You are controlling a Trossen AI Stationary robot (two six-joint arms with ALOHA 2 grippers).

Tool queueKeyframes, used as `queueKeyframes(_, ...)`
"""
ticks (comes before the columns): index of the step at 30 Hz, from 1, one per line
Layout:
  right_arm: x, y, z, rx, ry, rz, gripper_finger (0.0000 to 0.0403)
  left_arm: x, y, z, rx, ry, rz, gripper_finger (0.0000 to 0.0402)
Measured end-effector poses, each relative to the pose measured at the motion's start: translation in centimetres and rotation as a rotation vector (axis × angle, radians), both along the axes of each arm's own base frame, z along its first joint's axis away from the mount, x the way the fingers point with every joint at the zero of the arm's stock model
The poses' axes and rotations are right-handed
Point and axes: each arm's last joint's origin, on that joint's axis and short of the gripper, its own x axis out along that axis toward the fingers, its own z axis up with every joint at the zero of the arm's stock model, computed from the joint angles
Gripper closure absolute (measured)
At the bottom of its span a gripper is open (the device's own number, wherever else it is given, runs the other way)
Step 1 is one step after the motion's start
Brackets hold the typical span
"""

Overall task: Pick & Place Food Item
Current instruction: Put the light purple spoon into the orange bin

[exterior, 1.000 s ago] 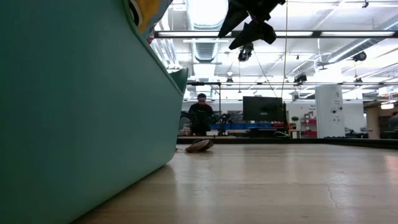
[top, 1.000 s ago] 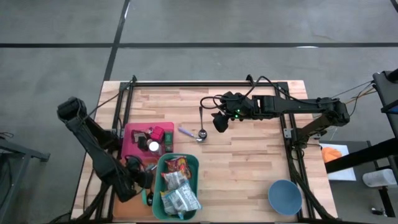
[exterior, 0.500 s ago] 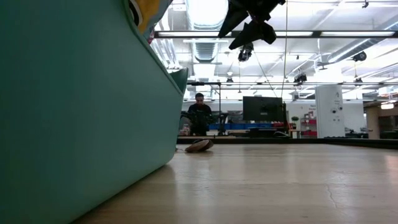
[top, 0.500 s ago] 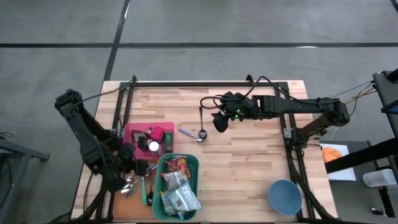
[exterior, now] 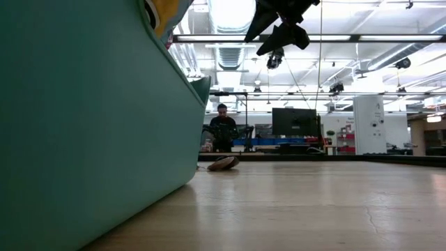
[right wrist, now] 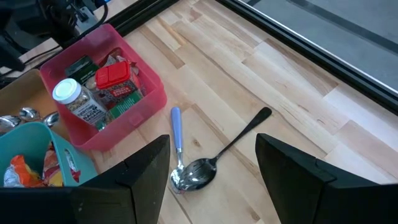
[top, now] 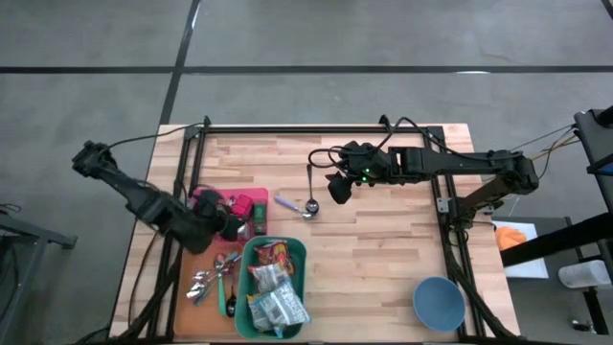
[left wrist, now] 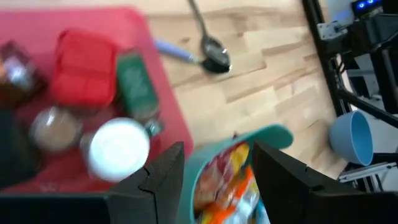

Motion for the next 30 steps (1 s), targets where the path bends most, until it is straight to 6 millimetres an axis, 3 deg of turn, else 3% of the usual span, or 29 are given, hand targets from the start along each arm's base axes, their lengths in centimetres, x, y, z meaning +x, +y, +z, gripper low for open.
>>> queueKeyframes(7, 0.0, 0.0, 0.0, 0.0, 0.0, 0.0, 0.017, 3.4, 4.0, 0.8, 0.071, -0.038, -0.092, 0.0213)
queueKeyframes(14, 0.0, 0.0, 0.0, 0.0, 0.0, 0.0, 0.017, 6.1, 8.9, 0.0, -0.017, -0.17, -0.081, 0.0213)
queueKeyframes(23, 0.0, 0.0, 0.0, 0.0, 0.001, 0.0, 0.017, 10.1, 11.1, -3.4, -0.108, -0.139, -0.108, 0.0212)
queueKeyframes(30, 0.0, 0.0, 0.0, 0.0, 0.0, 0.0, 0.017, 11.3, 12.7, -4.7, -0.3, -0.128, -0.049, 0.0212)
